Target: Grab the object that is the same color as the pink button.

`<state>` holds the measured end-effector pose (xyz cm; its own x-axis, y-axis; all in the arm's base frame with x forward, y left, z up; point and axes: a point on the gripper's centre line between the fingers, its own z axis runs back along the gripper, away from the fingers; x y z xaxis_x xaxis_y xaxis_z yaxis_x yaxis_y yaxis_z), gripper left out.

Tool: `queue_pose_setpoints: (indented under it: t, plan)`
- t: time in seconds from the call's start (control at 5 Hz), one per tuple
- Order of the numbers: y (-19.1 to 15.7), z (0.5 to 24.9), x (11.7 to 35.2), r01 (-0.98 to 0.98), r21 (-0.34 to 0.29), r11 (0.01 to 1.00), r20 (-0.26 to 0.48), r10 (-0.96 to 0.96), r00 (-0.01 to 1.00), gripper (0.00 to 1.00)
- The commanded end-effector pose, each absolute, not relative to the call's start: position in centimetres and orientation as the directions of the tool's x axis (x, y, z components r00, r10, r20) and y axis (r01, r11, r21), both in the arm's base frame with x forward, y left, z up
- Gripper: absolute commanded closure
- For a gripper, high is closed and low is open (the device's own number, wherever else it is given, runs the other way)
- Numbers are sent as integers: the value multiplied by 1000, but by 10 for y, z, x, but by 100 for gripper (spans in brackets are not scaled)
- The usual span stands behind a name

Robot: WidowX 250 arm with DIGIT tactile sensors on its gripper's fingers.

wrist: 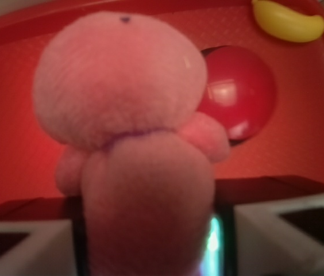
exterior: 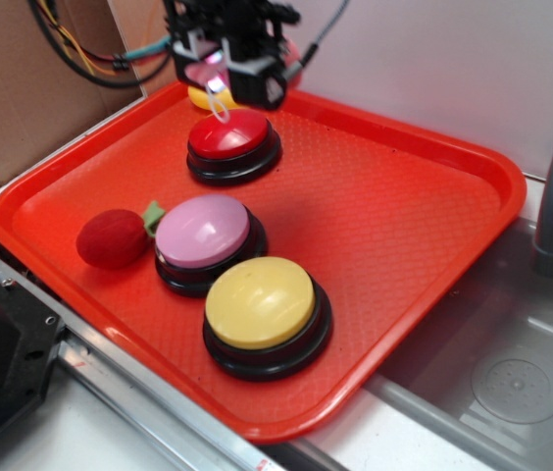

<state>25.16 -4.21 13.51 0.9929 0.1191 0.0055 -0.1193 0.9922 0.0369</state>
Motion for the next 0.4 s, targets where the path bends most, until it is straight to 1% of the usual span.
queue_pose_setpoints:
  t: [0.0,0.2]
  plan:
    - [-28,218,230,-68,-89,994,172,83,982,100]
    - [-26,211,231,-163,-111,980,125,176,976,100]
